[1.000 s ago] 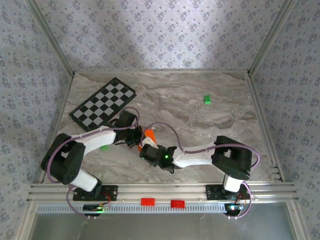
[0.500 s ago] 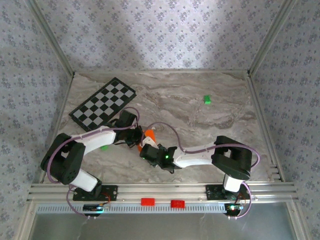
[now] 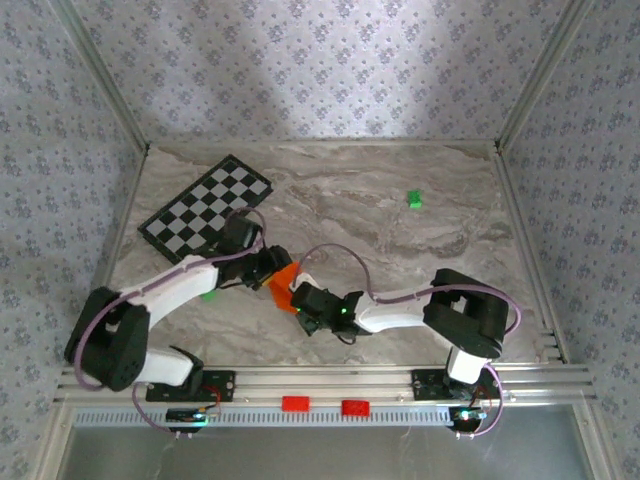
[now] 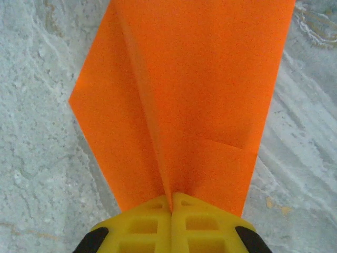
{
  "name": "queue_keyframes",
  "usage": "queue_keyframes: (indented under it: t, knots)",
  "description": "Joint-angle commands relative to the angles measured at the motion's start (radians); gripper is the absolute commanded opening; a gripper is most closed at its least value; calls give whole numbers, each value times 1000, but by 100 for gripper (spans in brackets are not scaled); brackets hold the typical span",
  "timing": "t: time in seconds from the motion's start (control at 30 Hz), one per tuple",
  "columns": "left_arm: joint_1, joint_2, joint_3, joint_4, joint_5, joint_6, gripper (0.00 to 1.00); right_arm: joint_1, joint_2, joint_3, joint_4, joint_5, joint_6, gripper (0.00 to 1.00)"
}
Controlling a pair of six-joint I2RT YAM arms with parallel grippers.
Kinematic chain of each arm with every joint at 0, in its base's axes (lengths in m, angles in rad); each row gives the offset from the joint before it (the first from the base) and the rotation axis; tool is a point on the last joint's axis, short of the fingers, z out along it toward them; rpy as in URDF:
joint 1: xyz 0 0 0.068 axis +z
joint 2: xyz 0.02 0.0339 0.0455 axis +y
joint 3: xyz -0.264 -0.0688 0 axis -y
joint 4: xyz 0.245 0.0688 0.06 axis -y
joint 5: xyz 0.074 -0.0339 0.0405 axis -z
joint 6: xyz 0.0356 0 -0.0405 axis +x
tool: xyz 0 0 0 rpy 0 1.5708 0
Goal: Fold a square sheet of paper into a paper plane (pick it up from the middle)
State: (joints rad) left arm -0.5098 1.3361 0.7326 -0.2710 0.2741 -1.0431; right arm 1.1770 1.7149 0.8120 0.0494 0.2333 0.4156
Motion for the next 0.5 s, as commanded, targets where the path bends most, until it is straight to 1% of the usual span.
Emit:
queue_keyframes:
  t: [0.0,0.13,0.23,0.3,0.37,0.47]
  knots:
    - [16,-97,-37,-52,-63,1,69,-37,-12,-46,97,-123,54,3]
    - [30,-151,-77,-46,-58,-5,71,-72,-13,-87,178,-200,90,3]
    - [30,-158,-88,-23,-30,6,66,-106,-19,-117,244,-287,126,3]
    - [30,-158,-99,8,-8,12,58,-139,-17,-132,294,-365,164,3]
    - [30,-159,-110,44,15,19,44,-168,-7,-149,352,-440,214,2]
    - [29,-156,-137,101,44,21,28,-211,16,-190,473,-525,315,1]
